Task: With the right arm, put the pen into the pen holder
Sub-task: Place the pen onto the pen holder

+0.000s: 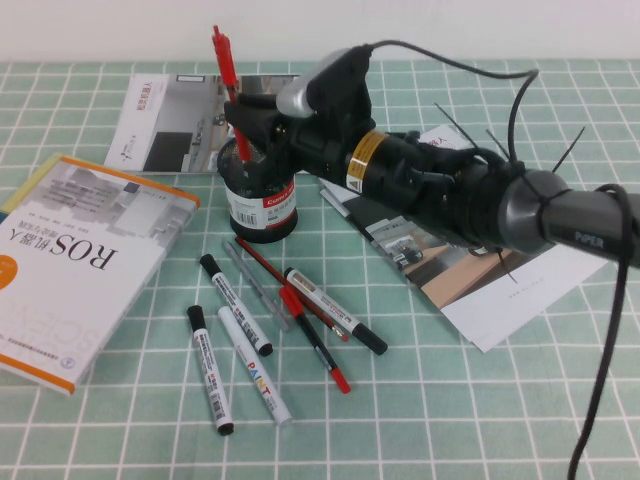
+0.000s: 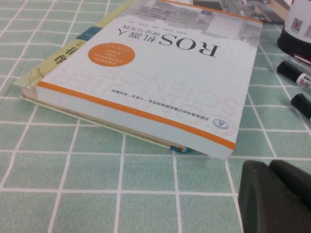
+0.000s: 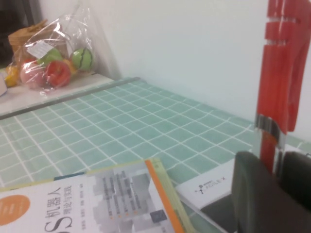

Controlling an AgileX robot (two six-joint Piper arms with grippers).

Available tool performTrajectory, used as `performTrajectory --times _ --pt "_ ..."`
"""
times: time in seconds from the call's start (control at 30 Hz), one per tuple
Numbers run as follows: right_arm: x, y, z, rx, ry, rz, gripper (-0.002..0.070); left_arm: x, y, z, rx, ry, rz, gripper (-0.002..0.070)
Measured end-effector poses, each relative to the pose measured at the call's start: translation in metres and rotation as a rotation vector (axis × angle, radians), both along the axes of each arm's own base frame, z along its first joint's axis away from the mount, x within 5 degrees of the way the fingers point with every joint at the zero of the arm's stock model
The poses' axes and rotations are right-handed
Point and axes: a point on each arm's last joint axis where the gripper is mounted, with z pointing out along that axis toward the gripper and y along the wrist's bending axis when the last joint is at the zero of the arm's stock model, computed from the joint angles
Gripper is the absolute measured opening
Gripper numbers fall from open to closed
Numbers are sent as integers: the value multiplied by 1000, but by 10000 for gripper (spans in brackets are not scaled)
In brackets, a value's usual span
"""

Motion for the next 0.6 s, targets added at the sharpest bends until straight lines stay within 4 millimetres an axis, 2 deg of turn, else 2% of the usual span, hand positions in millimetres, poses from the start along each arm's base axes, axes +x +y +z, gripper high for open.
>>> performTrajectory --times 0.33,0.6 --pt "7 1 -25 29 57 -22 66 0 0 0 0 0 0 -4" --pt "17 6 -27 11 50 -39 66 0 0 0 0 0 0 -4"
